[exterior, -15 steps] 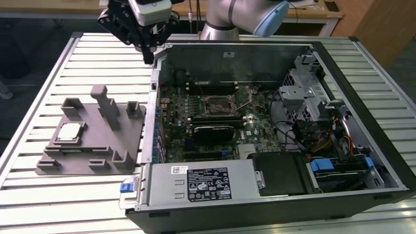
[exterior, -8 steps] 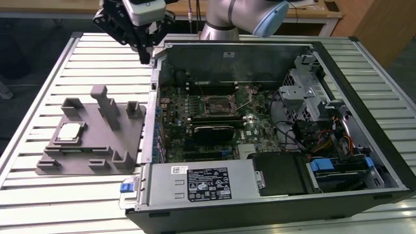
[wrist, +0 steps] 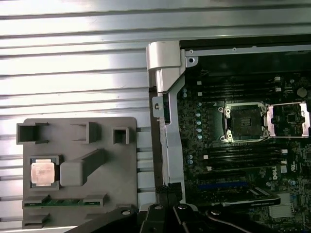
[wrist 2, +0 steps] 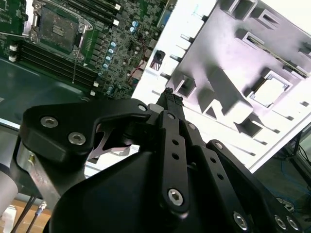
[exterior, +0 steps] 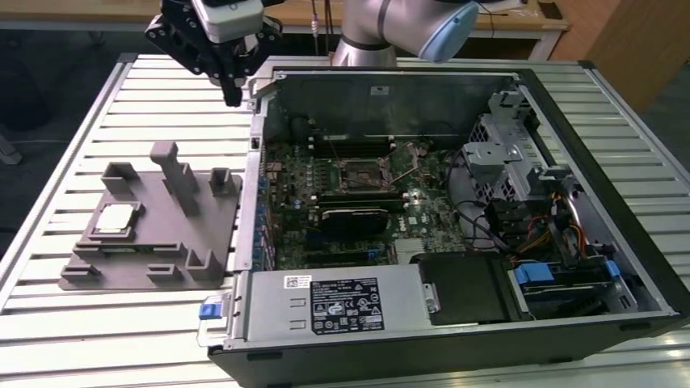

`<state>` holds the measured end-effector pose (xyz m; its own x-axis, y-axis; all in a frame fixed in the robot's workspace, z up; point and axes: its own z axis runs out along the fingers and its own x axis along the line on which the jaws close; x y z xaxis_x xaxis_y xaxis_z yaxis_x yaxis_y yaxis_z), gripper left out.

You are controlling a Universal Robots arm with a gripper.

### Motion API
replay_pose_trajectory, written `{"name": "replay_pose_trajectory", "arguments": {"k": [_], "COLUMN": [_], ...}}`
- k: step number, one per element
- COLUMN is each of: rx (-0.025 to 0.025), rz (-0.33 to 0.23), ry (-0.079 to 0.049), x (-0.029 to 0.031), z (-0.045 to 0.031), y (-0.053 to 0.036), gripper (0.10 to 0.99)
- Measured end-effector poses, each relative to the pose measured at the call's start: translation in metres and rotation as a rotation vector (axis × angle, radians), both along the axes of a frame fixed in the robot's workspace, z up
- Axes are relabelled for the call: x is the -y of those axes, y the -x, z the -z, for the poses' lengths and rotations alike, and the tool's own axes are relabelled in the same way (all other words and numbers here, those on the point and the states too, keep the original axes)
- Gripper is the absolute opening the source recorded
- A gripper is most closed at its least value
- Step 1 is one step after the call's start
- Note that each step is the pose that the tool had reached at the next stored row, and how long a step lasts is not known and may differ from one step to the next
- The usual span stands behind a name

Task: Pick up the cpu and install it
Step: 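Reach for the cpu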

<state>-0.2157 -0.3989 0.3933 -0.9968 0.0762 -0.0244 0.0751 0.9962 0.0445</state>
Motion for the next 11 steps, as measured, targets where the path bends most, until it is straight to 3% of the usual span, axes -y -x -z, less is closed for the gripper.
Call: {"name": "replay_pose_trajectory", "arguments": {"k": [11], "rx": [0.0], "rz": [0.0], "ry": [-0.001], "x": [0.0], "z": [0.0], "y": [0.0109], "gripper": [0.106]}}
